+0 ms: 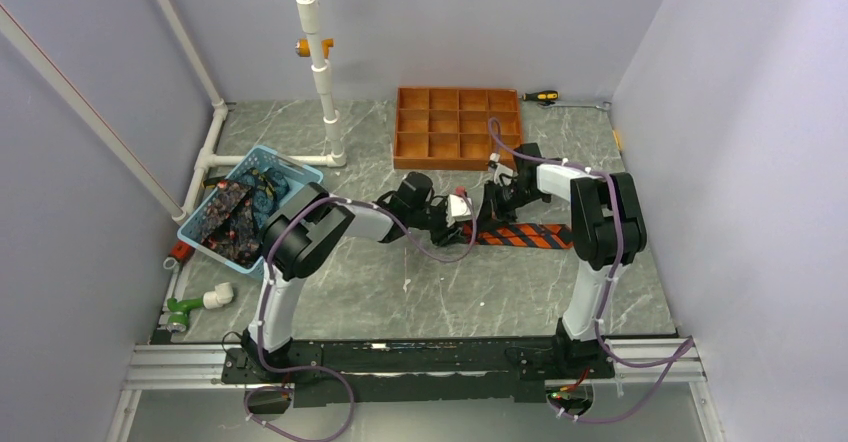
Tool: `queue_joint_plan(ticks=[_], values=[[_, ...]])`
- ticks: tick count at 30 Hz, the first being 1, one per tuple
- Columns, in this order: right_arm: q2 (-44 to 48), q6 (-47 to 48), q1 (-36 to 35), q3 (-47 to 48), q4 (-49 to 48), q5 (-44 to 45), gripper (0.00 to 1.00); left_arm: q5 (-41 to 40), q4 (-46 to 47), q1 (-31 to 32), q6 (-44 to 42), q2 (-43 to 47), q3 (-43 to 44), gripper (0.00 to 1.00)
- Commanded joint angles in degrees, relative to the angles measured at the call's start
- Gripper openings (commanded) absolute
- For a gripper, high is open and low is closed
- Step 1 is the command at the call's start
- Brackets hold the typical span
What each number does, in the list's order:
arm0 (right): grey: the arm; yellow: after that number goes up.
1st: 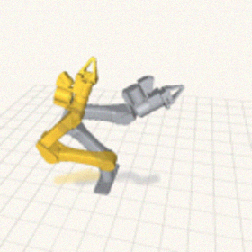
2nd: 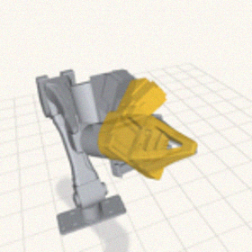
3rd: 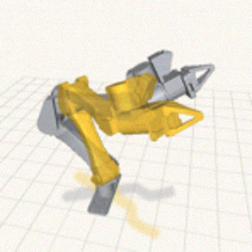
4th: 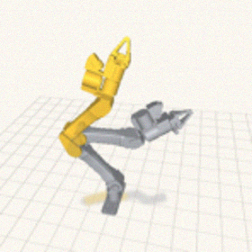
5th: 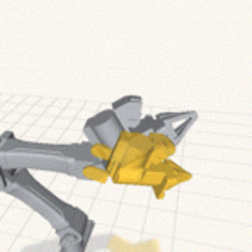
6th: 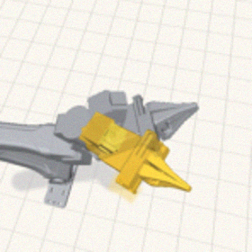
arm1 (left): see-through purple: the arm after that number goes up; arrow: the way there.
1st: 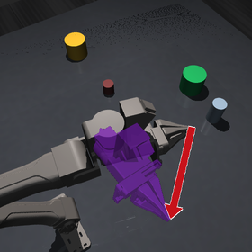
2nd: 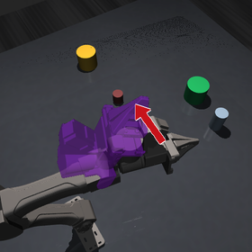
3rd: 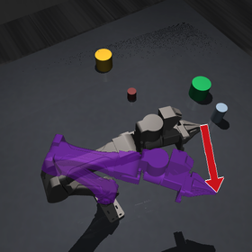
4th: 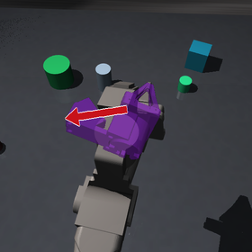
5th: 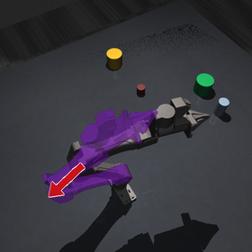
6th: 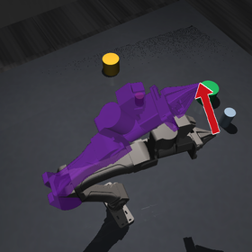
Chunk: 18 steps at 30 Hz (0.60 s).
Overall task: Roll the ties
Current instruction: Roll the tie at the center of the board.
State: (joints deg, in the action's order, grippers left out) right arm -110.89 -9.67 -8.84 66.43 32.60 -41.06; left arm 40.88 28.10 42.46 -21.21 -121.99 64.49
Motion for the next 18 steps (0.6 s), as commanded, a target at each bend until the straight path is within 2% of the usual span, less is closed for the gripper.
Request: queue_joint_plan(ticks=[1,7,11,14,18], values=[[-2.3,8.6,-1.4,-0.1,2.7,6.1,0.14,-10.2,-24.6,1.8,-12.0,-0.6,-2.8,0.0],[3.6,12.2,2.7,-0.1,10.0,-3.6,0.44,-15.4,-32.6,2.1,-14.4,-2.2,0.5,0.0],[7.4,7.7,3.3,-3.4,7.0,-10.3,0.59,-17.0,-34.7,2.8,-15.9,-3.2,1.9,0.0],[7.4,1.1,3.0,-5.5,0.2,-12.6,0.61,-17.1,-35.8,2.9,-16.6,-3.5,2.2,0.0],[4.6,-3.6,2.4,-6.3,-5.6,-12.5,0.57,-17.6,-35.9,3.3,-17.4,-3.1,1.2,0.0]])
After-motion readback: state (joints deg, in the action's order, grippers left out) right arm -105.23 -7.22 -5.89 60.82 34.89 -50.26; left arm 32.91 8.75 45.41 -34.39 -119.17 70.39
